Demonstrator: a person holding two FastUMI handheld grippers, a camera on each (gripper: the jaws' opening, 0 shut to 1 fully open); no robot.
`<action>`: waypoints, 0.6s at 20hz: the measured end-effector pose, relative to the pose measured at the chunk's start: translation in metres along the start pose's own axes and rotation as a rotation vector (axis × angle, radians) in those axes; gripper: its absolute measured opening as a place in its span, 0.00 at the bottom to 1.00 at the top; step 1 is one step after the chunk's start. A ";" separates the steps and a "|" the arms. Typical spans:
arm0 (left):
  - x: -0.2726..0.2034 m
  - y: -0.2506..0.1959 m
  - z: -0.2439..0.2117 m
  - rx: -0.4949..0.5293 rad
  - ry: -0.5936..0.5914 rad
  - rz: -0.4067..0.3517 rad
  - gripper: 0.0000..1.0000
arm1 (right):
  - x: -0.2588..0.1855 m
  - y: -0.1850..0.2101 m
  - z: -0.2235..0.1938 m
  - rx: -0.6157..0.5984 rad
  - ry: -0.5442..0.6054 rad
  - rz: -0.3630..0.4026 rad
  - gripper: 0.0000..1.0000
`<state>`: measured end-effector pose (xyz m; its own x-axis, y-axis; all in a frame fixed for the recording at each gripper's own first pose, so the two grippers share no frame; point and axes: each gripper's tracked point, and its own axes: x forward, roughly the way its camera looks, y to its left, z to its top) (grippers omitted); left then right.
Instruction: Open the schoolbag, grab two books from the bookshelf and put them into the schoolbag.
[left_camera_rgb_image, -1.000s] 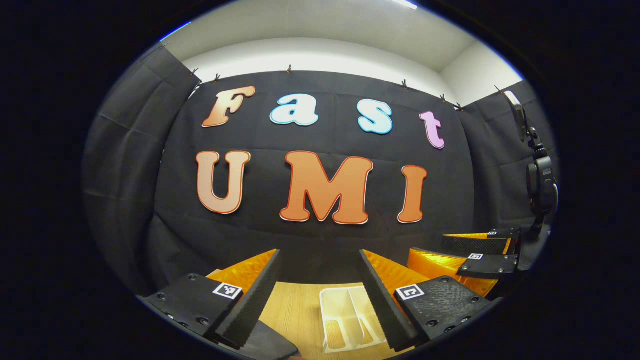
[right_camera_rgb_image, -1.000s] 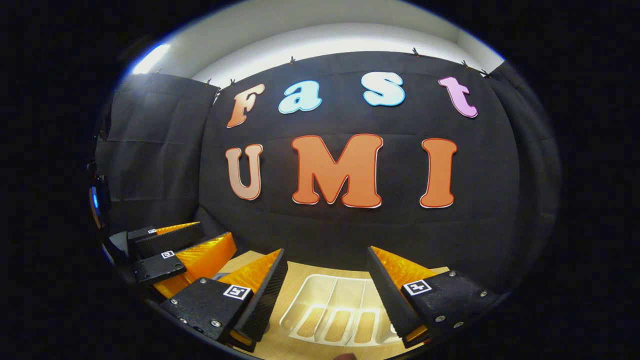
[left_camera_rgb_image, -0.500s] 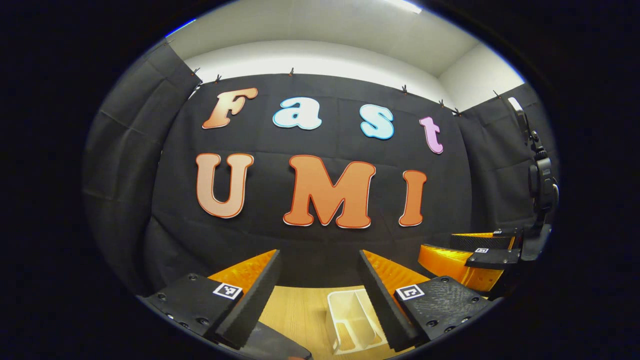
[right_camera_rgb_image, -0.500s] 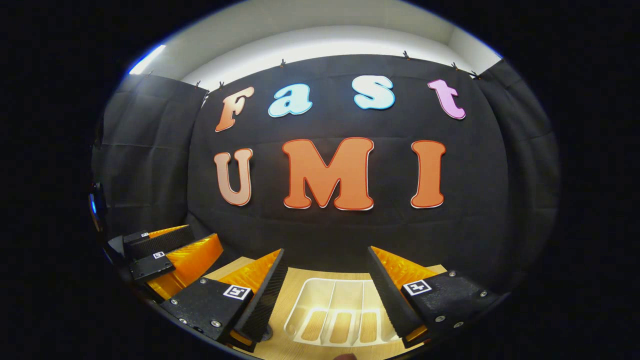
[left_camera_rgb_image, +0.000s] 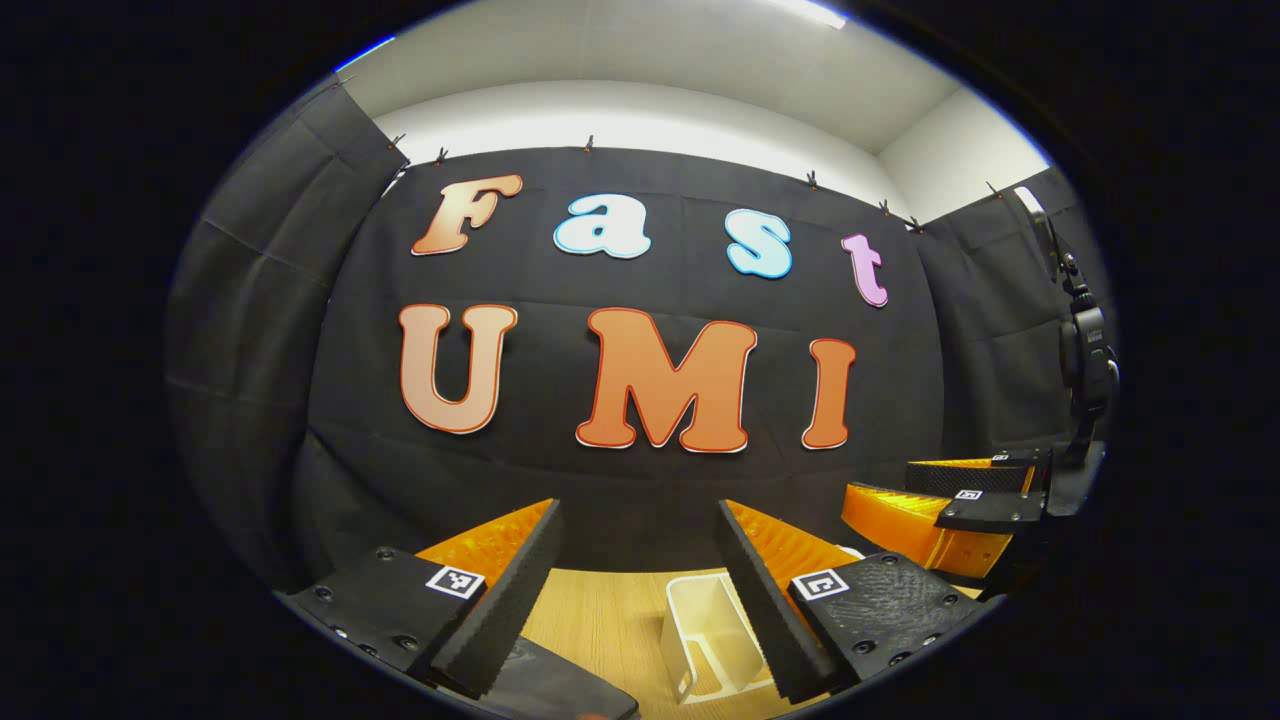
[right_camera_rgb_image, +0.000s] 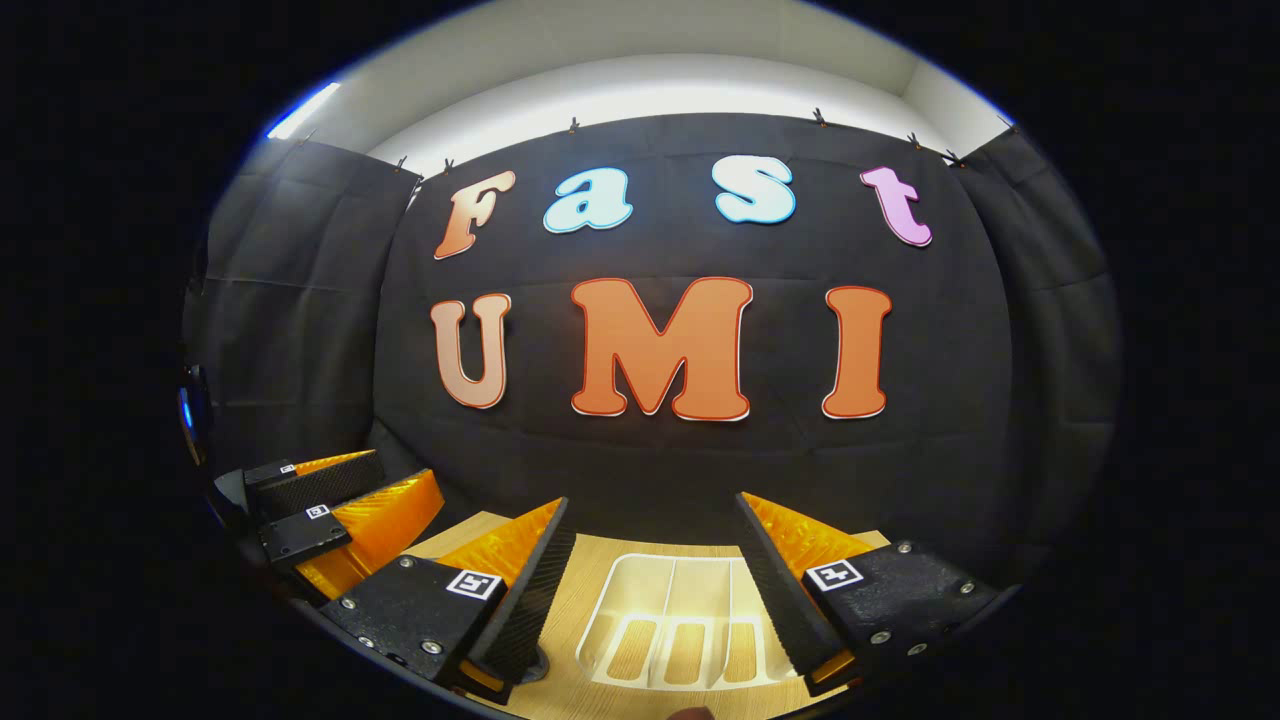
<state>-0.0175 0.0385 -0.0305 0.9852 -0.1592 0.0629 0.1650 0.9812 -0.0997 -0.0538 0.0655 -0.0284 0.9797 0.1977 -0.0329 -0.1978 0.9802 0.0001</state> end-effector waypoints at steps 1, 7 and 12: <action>0.001 0.002 0.000 0.002 0.000 -0.002 0.94 | 0.001 0.001 0.001 -0.003 -0.003 0.001 0.95; 0.005 0.010 -0.009 -0.010 0.016 -0.006 0.96 | 0.005 0.002 -0.004 0.010 0.009 -0.017 0.95; 0.017 0.017 -0.031 0.001 0.053 -0.027 0.96 | 0.014 -0.006 -0.019 -0.001 0.035 -0.045 0.95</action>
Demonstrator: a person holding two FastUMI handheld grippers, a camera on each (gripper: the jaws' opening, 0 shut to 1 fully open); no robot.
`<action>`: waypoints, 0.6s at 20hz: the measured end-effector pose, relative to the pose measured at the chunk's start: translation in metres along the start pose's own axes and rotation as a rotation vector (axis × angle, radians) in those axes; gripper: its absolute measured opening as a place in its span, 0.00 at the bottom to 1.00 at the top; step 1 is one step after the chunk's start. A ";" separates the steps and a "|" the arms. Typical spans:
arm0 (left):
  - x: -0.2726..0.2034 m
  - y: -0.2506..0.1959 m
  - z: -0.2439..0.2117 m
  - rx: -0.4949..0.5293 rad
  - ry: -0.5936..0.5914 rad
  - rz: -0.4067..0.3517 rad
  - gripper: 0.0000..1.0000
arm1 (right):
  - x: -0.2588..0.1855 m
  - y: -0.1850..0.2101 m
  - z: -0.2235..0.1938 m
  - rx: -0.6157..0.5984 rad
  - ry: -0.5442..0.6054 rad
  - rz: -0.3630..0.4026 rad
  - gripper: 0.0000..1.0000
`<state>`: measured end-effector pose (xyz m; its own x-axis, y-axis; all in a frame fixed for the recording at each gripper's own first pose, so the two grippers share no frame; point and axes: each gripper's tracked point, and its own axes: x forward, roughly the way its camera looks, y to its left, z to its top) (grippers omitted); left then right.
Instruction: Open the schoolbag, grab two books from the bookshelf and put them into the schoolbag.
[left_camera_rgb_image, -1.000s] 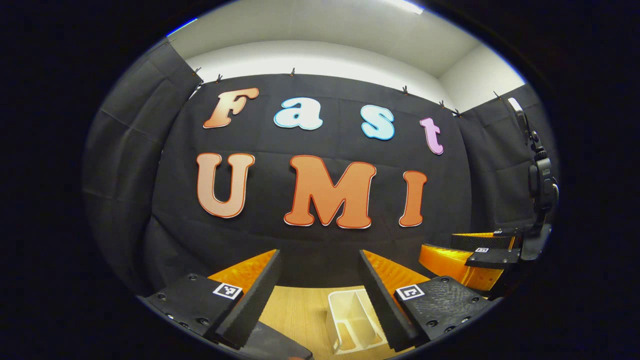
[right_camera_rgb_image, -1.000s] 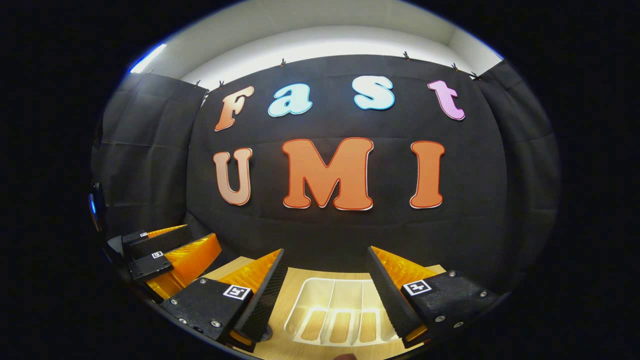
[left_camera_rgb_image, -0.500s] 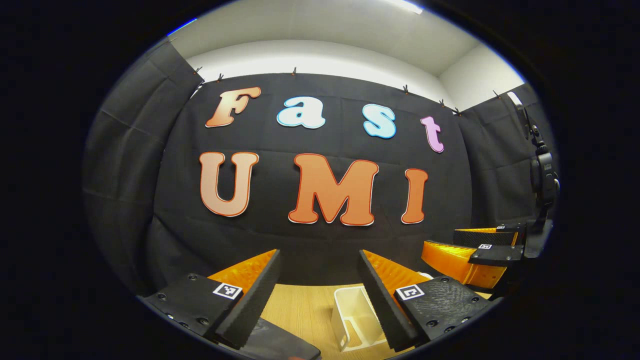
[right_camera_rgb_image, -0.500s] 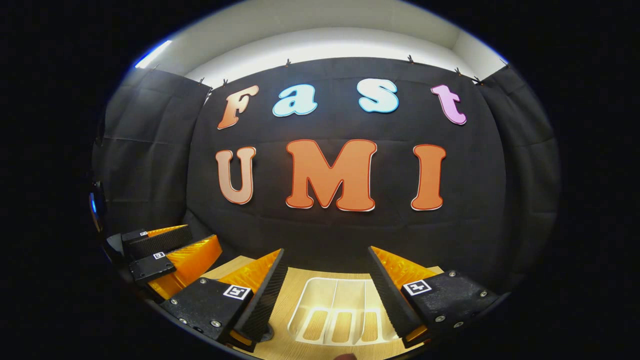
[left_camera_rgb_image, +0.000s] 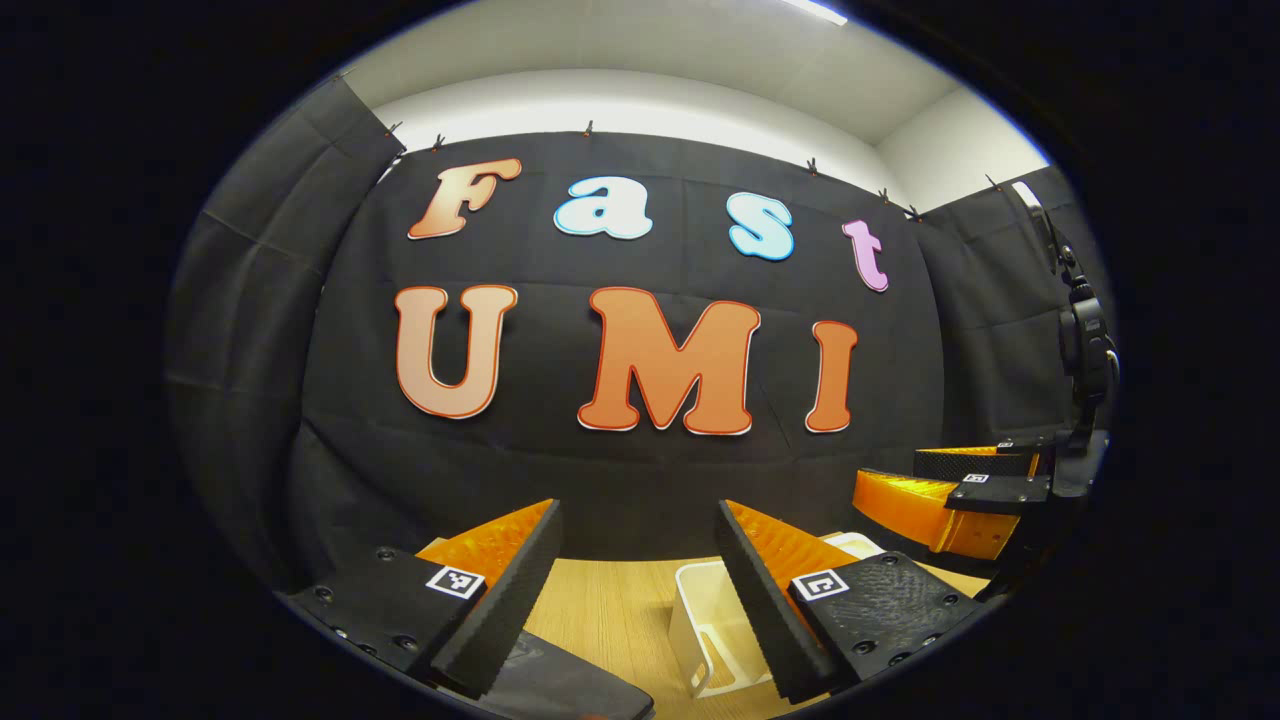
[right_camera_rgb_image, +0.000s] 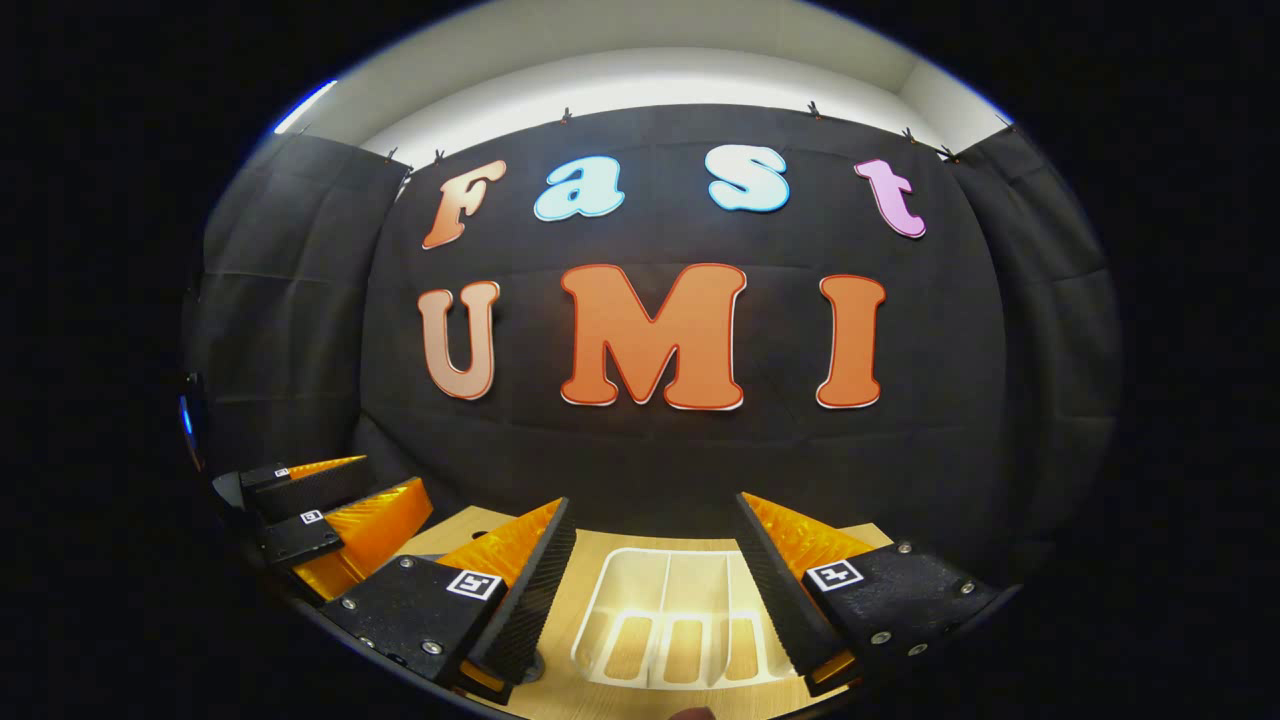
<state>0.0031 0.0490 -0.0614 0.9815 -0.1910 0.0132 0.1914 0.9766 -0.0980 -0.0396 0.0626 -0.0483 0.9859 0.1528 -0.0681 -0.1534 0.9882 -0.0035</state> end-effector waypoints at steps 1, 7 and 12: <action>0.004 0.002 -0.005 0.000 0.006 -0.010 0.96 | 0.002 -0.002 -0.002 -0.004 0.001 -0.013 0.95; 0.031 0.009 -0.003 0.050 -0.024 -0.034 0.96 | 0.008 -0.019 0.008 -0.035 -0.034 -0.045 0.94; 0.045 0.000 0.002 0.070 -0.029 -0.041 0.96 | 0.009 -0.036 0.013 -0.019 -0.046 -0.065 0.95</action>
